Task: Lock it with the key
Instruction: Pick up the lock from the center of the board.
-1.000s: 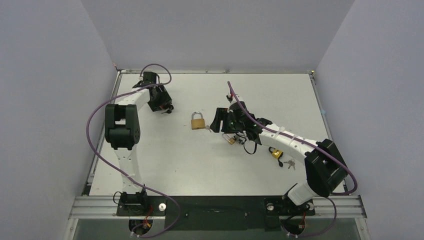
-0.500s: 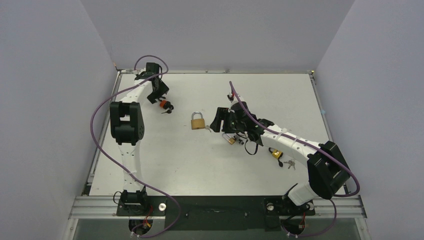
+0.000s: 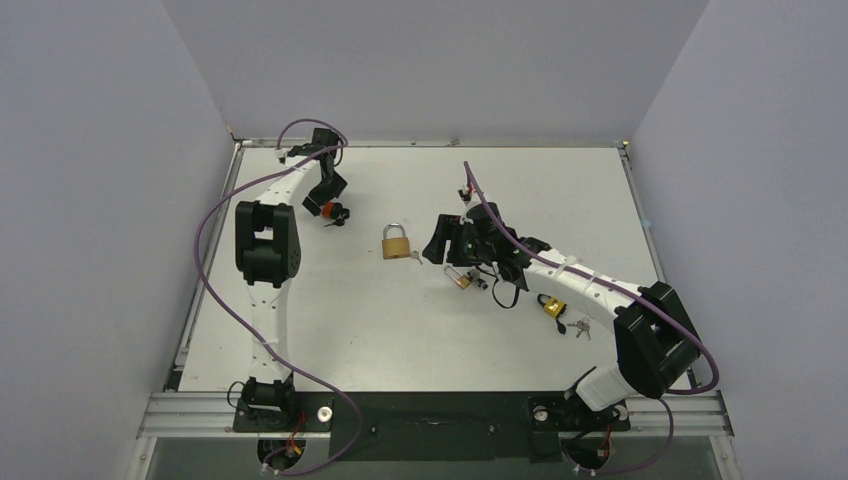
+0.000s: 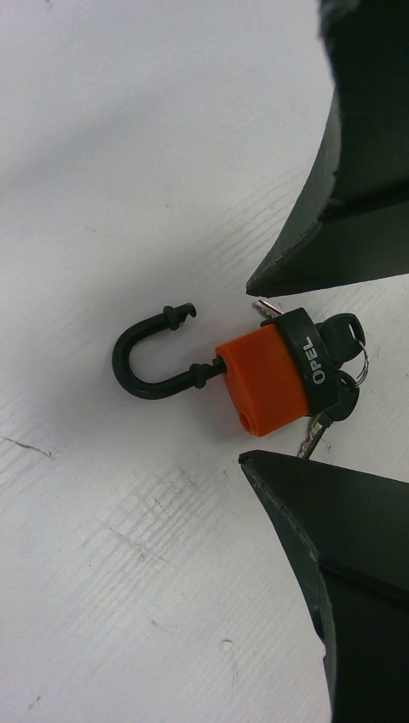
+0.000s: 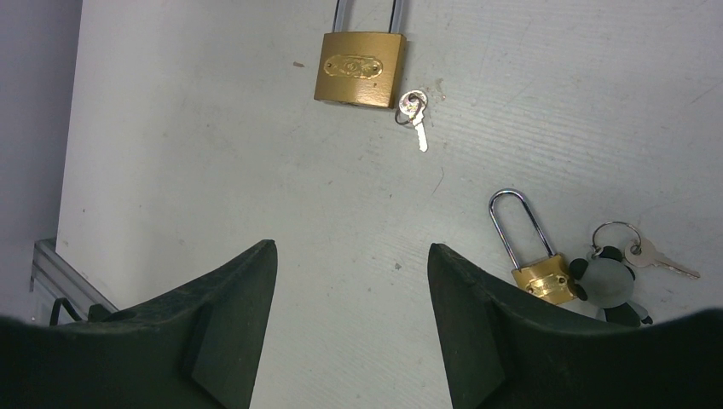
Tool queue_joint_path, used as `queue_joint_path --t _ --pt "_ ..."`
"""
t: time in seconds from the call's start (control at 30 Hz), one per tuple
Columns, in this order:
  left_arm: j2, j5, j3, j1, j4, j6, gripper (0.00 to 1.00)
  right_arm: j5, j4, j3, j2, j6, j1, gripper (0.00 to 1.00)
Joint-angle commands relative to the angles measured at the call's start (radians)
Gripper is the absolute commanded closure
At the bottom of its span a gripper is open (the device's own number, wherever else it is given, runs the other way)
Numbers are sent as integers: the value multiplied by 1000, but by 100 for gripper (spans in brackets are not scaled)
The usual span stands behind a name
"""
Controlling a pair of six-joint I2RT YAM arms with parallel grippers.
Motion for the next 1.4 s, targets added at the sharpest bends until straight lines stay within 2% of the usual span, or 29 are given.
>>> queue_joint_path --t 0.0,0.3,0.43,0.5,0.57,0.6,0.63,0.73,1.07,1.23,1.37 --pt "-3 19 -16 13 10 -58 35 -22 60 -6 -31 8 -10 39" --pt "19 103 -56 28 38 -131 37 -35 63 -13 -38 16 -17 39" --pt "16 121 -74 27 44 -153 42 -38 69 -10 -35 26 -17 39" --pt "15 140 -91 27 49 -165 52 -41 78 -7 -35 34 -17 39" --pt "6 166 -119 30 67 -172 73 -45 92 -7 -33 47 -17 39" --pt "-8 183 -131 30 86 -174 78 -48 95 -7 -33 50 -17 39" --pt "-17 191 -160 32 100 -172 88 -49 96 -5 -33 55 -17 39" --pt "-92 233 -246 37 178 -161 99 -34 130 5 -37 58 -15 39" --pt "-479 444 -591 18 475 -173 100 116 141 105 -58 -2 52 30" --pt "-663 506 -683 -33 542 -224 100 226 184 146 -60 -15 93 29" --pt "-772 529 -700 -75 565 -251 100 277 216 168 -62 -28 109 29"
